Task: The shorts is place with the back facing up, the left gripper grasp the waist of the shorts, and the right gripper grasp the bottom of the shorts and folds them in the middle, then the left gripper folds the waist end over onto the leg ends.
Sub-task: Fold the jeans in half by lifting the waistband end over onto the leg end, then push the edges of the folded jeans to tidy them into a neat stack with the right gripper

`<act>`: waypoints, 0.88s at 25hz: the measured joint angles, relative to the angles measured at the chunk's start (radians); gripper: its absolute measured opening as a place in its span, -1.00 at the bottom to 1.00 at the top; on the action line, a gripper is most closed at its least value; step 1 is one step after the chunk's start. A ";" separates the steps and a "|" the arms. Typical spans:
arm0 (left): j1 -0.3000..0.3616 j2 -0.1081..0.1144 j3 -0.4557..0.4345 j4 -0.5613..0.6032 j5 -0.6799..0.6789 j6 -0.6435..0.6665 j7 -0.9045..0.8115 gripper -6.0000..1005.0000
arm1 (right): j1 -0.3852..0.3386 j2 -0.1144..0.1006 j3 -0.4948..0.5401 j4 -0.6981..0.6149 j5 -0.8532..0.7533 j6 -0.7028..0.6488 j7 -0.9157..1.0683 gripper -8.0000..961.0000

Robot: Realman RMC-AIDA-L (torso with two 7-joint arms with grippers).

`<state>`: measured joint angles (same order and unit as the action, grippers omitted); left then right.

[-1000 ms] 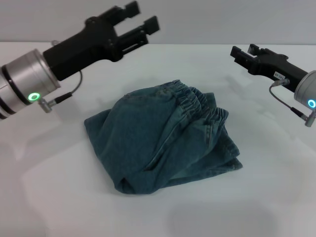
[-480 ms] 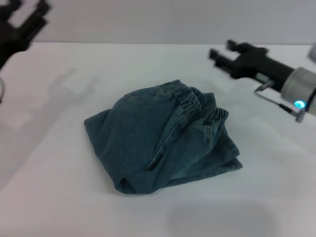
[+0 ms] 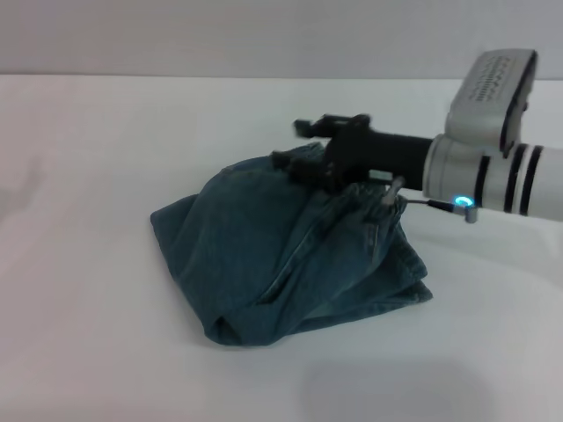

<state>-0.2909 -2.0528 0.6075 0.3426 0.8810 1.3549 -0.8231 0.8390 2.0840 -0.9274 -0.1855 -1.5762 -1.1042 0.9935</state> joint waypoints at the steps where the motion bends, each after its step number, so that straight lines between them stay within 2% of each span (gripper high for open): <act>1: 0.000 0.000 -0.016 0.000 0.000 -0.007 0.003 0.64 | 0.003 0.000 -0.026 -0.007 0.000 -0.022 0.021 0.24; 6: -0.016 0.002 -0.025 0.003 0.002 -0.045 0.008 0.64 | 0.007 -0.005 -0.170 -0.092 -0.001 -0.132 0.155 0.23; 10: -0.032 -0.002 -0.024 -0.004 0.005 -0.057 0.032 0.64 | -0.009 -0.014 -0.310 -0.229 -0.008 -0.231 0.321 0.23; 12: -0.035 -0.003 -0.025 -0.005 0.003 -0.057 0.042 0.64 | -0.014 -0.019 -0.359 -0.333 -0.084 -0.320 0.448 0.23; 13: -0.037 -0.004 -0.025 -0.005 0.001 -0.057 0.051 0.64 | -0.014 -0.019 -0.359 -0.333 -0.084 -0.320 0.448 0.23; 18: -0.050 -0.006 -0.025 -0.007 0.000 -0.057 0.058 0.64 | 0.019 -0.014 -0.369 -0.441 -0.280 -0.463 0.635 0.23; 22: -0.055 -0.006 -0.026 -0.008 -0.001 -0.068 0.059 0.64 | 0.052 -0.014 -0.370 -0.454 -0.374 -0.517 0.713 0.23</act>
<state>-0.3460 -2.0585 0.5814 0.3345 0.8803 1.2871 -0.7642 0.8910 2.0701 -1.2976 -0.6399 -1.9500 -1.6217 1.7062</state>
